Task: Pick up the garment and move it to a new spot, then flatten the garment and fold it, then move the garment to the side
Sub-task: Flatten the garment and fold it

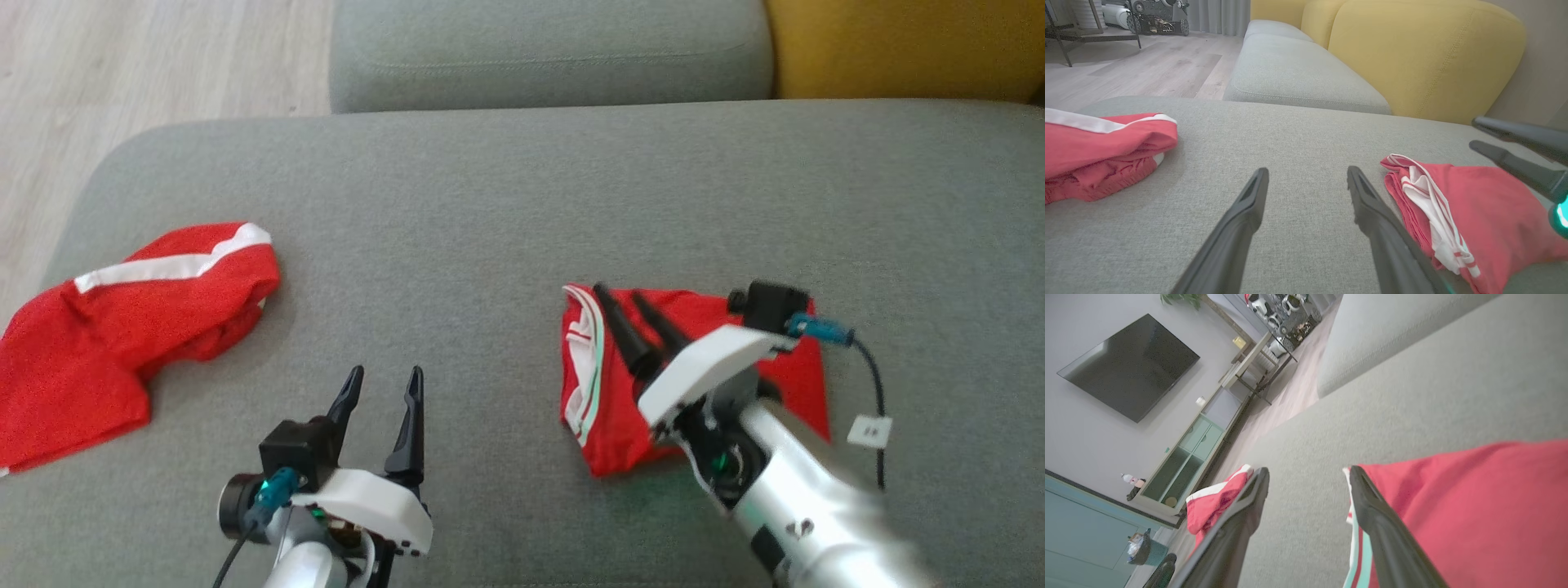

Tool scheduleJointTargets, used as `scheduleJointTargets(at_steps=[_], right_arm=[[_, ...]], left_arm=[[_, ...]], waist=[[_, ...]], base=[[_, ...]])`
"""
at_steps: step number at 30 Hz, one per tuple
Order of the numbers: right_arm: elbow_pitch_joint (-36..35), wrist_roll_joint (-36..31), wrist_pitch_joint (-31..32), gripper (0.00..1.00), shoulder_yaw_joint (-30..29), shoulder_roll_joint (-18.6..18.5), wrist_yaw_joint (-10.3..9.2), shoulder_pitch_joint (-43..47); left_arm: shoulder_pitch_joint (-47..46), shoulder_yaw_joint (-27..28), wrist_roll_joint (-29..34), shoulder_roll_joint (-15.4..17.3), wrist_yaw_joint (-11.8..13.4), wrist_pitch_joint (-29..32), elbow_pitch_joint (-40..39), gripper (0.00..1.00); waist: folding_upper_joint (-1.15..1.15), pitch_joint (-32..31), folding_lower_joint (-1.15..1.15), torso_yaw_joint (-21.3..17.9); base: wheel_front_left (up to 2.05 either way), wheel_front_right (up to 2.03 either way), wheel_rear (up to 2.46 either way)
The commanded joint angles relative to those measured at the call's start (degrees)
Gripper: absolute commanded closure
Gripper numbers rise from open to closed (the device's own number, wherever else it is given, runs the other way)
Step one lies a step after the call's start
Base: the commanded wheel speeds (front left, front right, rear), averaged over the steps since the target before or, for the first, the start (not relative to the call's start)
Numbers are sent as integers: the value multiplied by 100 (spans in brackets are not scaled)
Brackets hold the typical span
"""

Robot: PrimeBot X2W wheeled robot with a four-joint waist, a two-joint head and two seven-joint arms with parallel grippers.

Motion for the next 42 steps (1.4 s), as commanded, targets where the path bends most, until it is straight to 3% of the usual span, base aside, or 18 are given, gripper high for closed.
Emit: scheduleJointTargets(at_steps=[1,4,9,18,22,28,42], right_arm=[[-124,-136,-104,0,-23,50,-4,-315],[87,-798,-210,0,-296,11,-4,-525],[110,-2082,-461,0,-734,-475,-4,-563],[-816,-3858,-1090,0,-1996,-1254,-4,694],[-1599,-4647,-1193,0,-2863,-1116,-4,1464],[-2716,-5468,-1212,0,-3708,-547,-4,2384],[-3085,-5859,-1214,0,-3886,-210,-4,2810]], left_arm=[[-180,231,-27,2,15,-71,-170,0],[-135,256,-38,2,33,-71,-207,0],[-134,277,-53,2,37,-71,-381,0],[-81,436,-246,2,0,-71,-765,0],[52,528,-62,2,-81,-71,-1070,0],[395,763,97,2,-103,-71,-1622,0],[563,725,301,2,-132,-71,-1669,0]], waist=[[0,-62,0,-68],[0,-150,0,-180],[0,-201,0,-288],[0,-177,0,-393],[0,-149,0,-448],[0,-108,0,-520],[0,-136,0,-451]], base=[[0,0,0],[0,0,0],[0,0,0],[0,0,0],[0,0,0],[0,0,0],[0,0,0]])
